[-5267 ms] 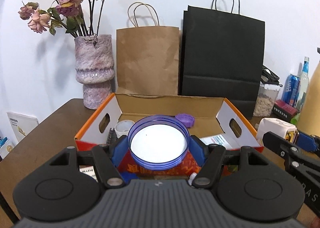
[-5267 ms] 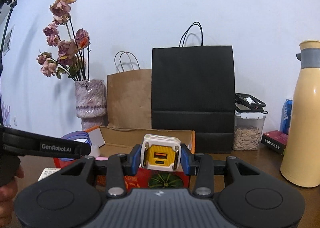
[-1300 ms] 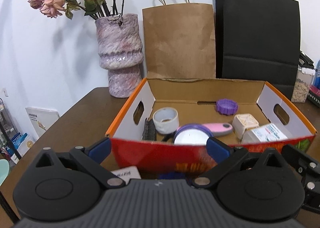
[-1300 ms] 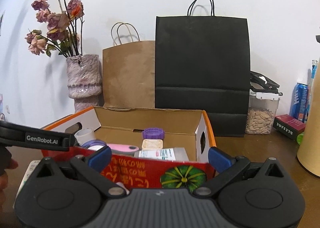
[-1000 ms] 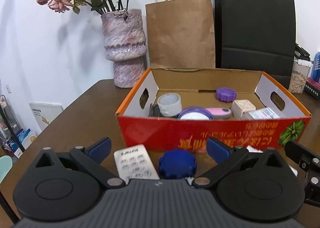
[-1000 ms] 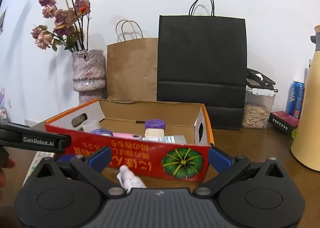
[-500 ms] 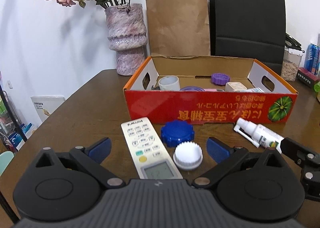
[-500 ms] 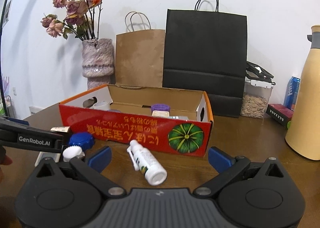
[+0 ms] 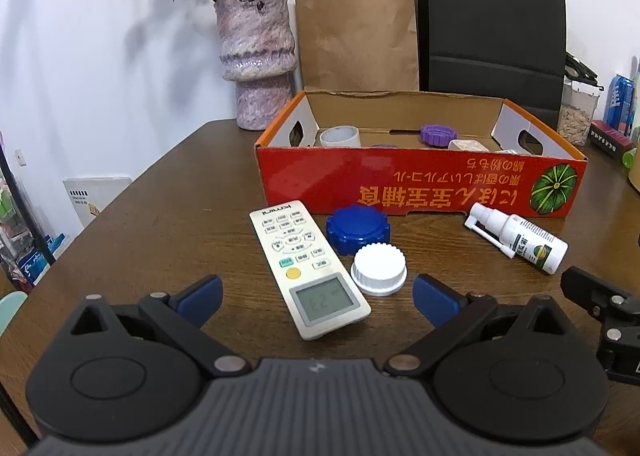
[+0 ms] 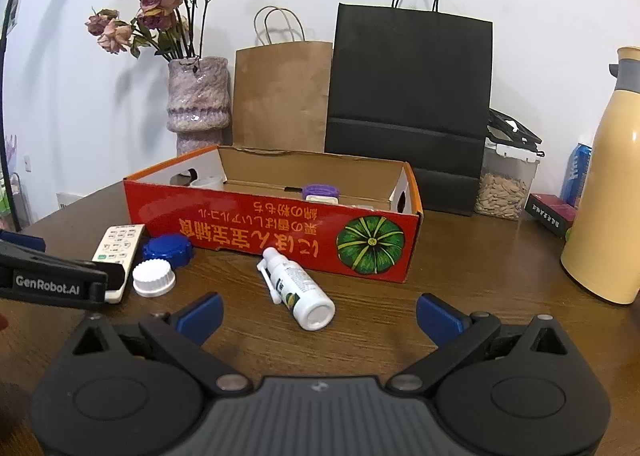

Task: Organize rigid objects
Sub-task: 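Withdraw both grippers from the cardboard box back over the table, then grasp white remote with left gripper while right gripper approaches white spray bottle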

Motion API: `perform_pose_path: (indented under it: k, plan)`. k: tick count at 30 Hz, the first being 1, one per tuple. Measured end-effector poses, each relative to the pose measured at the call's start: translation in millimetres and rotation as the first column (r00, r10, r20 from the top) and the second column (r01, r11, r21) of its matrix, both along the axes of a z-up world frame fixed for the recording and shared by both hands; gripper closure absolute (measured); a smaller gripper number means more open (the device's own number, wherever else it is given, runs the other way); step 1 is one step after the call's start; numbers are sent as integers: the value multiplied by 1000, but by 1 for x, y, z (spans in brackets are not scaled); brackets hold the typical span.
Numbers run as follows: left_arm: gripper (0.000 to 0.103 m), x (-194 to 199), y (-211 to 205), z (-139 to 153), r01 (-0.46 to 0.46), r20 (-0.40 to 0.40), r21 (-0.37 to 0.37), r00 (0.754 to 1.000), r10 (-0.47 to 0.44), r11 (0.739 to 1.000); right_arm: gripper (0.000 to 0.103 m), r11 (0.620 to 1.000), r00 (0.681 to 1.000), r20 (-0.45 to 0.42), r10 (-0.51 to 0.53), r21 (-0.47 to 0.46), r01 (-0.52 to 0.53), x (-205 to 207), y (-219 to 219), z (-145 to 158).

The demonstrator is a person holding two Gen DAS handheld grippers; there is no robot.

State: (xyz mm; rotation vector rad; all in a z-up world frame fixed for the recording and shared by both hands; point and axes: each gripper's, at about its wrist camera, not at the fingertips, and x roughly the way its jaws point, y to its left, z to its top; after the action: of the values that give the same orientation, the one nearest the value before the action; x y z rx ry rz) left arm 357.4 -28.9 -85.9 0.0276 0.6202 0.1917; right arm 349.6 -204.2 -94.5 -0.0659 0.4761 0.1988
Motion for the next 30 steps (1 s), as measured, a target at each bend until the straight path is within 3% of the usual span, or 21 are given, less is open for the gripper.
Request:
perform_pose_path:
  k: [18, 30]
  plan:
    - [0, 20, 7, -15, -25, -83, -11, 996, 24, 1000, 0, 1000, 999, -48, 9, -10, -10, 10, 4, -7]
    - [0, 33, 30, -19, -119, -107, -41, 988, 114, 992, 0, 1000, 998, -63, 2, -10, -2, 15, 4, -7]
